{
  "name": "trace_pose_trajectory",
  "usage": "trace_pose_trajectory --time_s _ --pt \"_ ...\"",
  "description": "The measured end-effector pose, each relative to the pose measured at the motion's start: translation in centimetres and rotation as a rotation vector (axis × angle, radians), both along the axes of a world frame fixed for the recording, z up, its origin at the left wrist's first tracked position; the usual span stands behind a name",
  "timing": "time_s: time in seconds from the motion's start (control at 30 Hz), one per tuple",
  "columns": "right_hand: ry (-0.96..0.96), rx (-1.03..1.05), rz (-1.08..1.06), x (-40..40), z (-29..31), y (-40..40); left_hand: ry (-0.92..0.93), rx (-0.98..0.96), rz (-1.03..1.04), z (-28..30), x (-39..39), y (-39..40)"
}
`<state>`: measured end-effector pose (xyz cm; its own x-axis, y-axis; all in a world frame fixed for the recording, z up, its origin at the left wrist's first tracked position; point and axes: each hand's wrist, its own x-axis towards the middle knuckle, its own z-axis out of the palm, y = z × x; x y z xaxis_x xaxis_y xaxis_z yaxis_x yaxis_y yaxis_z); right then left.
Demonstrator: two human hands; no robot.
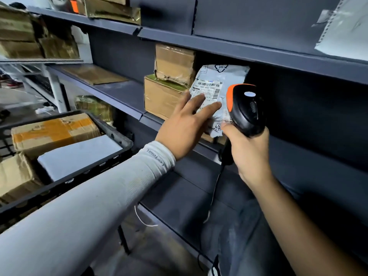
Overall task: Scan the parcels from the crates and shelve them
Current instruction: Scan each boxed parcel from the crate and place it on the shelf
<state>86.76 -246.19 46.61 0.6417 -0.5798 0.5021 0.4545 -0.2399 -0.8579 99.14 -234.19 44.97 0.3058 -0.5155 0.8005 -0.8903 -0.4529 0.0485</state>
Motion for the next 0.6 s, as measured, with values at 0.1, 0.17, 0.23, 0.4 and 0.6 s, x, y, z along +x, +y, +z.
trace_pose_trajectory --time_s 0.1,0.17,0.23,0.4,0.6 --pt "-0.050 -0.023 -0.002 1.0 -0.4 -0.1 -0.037 -0.017 -0.043 0.4 2.7 -1.7" --pt "-0.088 -0.025 -0.025 1.3 -0.9 0.0 -0.070 -0.055 -0.066 0.5 3.9 -2.5" --pt "-0.117 -0.013 -0.046 1.5 -1.6 0.0 -0.099 -0.109 -0.074 0.4 4.5 -3.0" --pt "-0.068 -0.028 -0.047 1.9 -3.1 0.2 -0.135 -0.256 -0.084 0.0 5.6 -4.2" --pt "-0.073 -0.109 -0.051 3.5 -3.3 -0.2 -0.073 -0.390 -0.075 0.6 6.0 -6.4"
